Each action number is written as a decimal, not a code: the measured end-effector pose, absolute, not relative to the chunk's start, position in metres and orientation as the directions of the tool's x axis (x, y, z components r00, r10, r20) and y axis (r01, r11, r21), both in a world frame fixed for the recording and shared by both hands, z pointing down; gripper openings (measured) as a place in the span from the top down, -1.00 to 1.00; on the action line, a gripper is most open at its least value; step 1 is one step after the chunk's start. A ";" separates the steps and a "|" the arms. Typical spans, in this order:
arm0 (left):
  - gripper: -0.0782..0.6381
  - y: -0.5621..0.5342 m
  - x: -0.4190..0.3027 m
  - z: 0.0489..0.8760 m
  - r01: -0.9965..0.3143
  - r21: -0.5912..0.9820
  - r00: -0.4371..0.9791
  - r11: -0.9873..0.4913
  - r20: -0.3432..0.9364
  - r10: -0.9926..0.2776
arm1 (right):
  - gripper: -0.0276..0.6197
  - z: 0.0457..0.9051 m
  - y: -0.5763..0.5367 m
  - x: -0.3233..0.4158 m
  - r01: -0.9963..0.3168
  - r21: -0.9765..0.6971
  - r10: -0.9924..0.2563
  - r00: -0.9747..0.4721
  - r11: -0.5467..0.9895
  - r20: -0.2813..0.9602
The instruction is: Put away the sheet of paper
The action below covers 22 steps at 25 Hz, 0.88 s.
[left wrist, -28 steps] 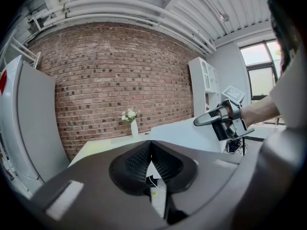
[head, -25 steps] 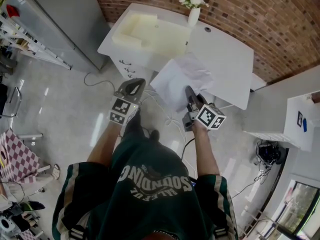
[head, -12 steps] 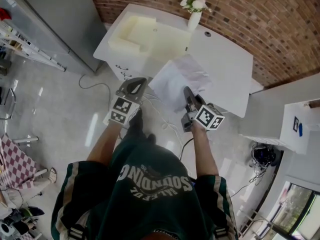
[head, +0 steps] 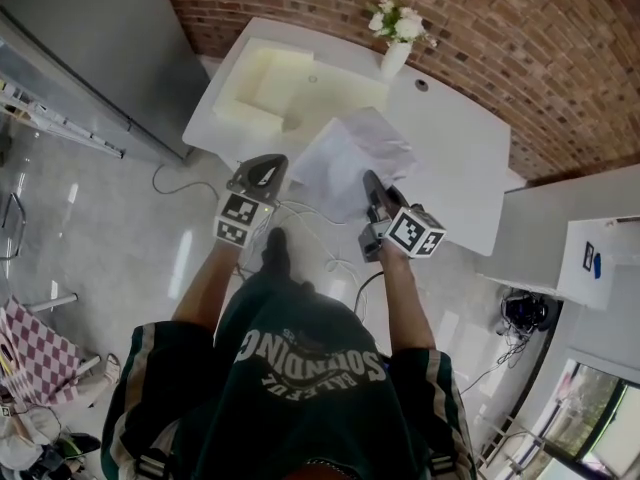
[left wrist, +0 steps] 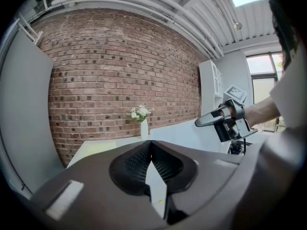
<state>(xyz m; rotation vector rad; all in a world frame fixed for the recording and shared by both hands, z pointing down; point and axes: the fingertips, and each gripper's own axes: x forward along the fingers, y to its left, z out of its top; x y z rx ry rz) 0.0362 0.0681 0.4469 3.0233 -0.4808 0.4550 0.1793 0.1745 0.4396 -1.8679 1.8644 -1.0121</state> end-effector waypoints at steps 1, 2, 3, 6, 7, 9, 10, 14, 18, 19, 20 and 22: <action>0.75 0.060 0.039 0.447 -0.306 0.003 0.910 -0.952 0.293 -0.292 | 0.91 0.439 0.166 0.182 -0.741 -0.663 -0.961 -0.095 -0.105 0.258; 0.75 0.051 0.042 0.447 -0.303 0.005 0.912 -0.953 0.292 -0.288 | 0.91 0.438 0.159 0.184 -0.743 -0.661 -0.961 -0.091 -0.108 0.259; 0.75 0.044 0.045 0.447 -0.299 0.007 0.913 -0.954 0.291 -0.284 | 0.91 0.438 0.151 0.187 -0.744 -0.659 -0.961 -0.088 -0.111 0.261; 0.75 0.023 0.051 0.448 -0.290 0.013 0.918 -0.957 0.285 -0.274 | 0.91 0.438 0.129 0.194 -0.744 -0.656 -0.961 -0.074 -0.124 0.266; 0.75 0.016 0.052 0.450 -0.287 0.016 0.919 -0.958 0.285 -0.271 | 0.91 0.439 0.123 0.196 -0.743 -0.657 -0.961 -0.070 -0.129 0.267; 0.75 0.003 0.055 0.451 -0.286 0.022 0.920 -0.958 0.285 -0.268 | 0.91 0.439 0.110 0.200 -0.742 -0.656 -0.961 -0.062 -0.137 0.271; 0.75 -0.004 0.056 0.451 -0.285 0.024 0.921 -0.958 0.284 -0.267 | 0.91 0.439 0.103 0.202 -0.743 -0.654 -0.961 -0.058 -0.140 0.271; 0.75 -0.031 0.058 0.454 -0.279 0.029 0.923 -0.960 0.282 -0.260 | 0.91 0.438 0.074 0.207 -0.747 -0.649 -0.963 -0.044 -0.146 0.267; 0.75 -0.050 0.054 0.461 -0.267 0.043 0.928 -0.963 0.282 -0.244 | 0.91 0.439 0.051 0.209 -0.747 -0.647 -0.964 -0.033 -0.152 0.264; 0.75 -0.052 0.053 0.461 -0.255 0.048 0.932 -0.966 0.277 -0.232 | 0.91 0.439 0.046 0.209 -0.748 -0.646 -0.964 -0.030 -0.153 0.264; 0.75 -0.054 0.051 0.461 -0.245 0.050 0.936 -0.968 0.274 -0.223 | 0.91 0.439 0.042 0.209 -0.748 -0.646 -0.965 -0.027 -0.155 0.262; 0.75 -0.060 0.047 0.460 -0.234 0.048 0.941 -0.971 0.263 -0.213 | 0.91 0.438 0.033 0.207 -0.747 -0.646 -0.966 -0.021 -0.155 0.257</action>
